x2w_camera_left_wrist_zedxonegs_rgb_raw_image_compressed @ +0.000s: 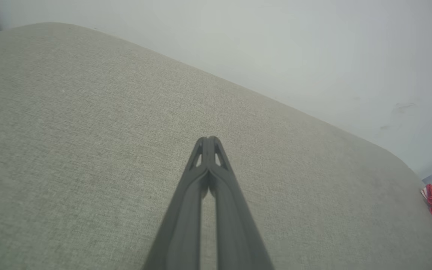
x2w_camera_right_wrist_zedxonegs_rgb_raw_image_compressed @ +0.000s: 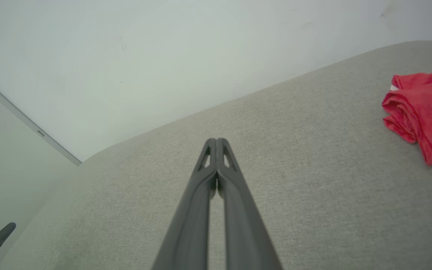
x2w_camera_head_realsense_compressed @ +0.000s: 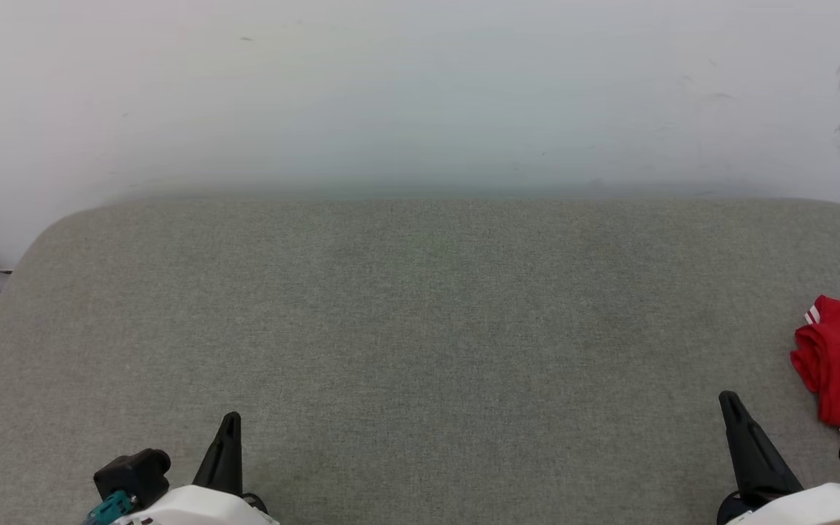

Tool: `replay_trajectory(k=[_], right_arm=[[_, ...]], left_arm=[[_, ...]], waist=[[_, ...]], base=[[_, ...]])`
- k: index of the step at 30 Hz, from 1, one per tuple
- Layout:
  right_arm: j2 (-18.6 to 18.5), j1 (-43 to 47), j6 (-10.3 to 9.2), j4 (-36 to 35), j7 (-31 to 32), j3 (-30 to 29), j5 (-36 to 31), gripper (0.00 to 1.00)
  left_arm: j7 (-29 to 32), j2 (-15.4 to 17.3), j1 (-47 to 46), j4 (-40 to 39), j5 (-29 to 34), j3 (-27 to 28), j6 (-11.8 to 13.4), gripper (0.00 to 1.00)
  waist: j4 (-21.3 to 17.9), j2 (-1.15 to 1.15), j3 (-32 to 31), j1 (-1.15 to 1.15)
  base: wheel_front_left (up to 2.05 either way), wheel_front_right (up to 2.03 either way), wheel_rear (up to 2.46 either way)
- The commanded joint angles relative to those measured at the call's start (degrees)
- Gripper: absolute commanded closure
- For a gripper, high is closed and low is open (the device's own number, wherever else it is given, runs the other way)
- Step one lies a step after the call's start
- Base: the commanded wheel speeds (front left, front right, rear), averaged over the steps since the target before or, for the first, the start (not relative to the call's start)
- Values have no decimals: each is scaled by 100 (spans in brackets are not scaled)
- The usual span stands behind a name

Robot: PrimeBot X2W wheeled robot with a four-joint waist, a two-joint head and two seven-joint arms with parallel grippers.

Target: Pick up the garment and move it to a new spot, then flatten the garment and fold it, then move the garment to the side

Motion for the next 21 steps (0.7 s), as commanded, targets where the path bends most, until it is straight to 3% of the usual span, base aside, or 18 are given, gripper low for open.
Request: replay_trajectory(k=[1,21], right_arm=[[-57,-191,1,-5,-6,9,257,100],[-95,-576,0,506,23,34,2007,100]], left_arm=[[50,-12,-189,-97,-238,50,-41,100],[482,-102,-370,-86,-1935,318,-192,100]], waist=[[-1,0,4,0],[-21,0,56,0]], base=[[0,0,0],[0,0,0]])
